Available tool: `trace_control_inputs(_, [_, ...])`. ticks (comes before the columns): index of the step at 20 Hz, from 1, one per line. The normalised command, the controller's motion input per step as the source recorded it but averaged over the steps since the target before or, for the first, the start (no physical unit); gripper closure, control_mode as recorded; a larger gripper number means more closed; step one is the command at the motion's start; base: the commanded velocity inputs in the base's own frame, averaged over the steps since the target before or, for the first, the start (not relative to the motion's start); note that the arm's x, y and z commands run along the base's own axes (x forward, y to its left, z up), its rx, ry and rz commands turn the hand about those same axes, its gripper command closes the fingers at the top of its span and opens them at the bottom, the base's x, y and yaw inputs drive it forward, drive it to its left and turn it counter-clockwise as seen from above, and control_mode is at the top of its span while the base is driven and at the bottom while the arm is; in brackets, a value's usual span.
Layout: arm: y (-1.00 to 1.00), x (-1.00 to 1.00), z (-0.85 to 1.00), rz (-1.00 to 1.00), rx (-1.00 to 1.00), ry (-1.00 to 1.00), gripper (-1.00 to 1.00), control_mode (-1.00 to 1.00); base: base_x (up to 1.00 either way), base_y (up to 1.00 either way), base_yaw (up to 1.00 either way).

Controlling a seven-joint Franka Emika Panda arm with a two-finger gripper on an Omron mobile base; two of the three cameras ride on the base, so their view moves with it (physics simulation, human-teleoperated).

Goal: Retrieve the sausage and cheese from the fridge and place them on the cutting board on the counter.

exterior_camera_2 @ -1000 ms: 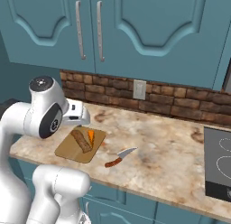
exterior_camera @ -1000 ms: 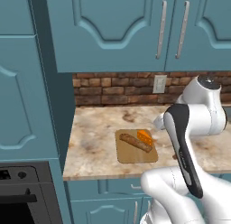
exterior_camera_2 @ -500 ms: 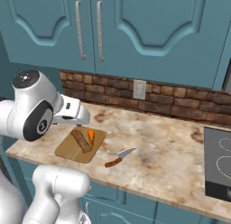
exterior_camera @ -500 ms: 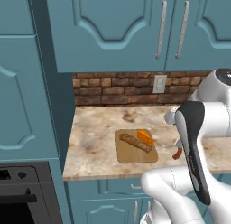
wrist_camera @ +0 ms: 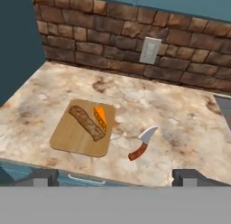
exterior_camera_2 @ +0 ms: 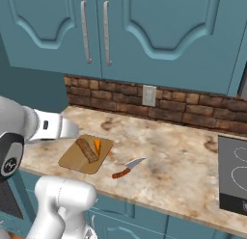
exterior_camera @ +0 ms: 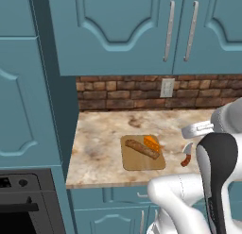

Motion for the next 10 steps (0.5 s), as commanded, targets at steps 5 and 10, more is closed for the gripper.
trace_control_inputs(5, [0.08, -0.11, 0.16, 0.01, -0.03, -0.01, -1.00, 1.00, 0.01, 0.10, 0.00])
trace_control_inputs(10, [0.00, 0.00, 0.00, 0.00, 0.00, 0.00, -1.00, 1.00, -0.42, -0.09, 0.00])
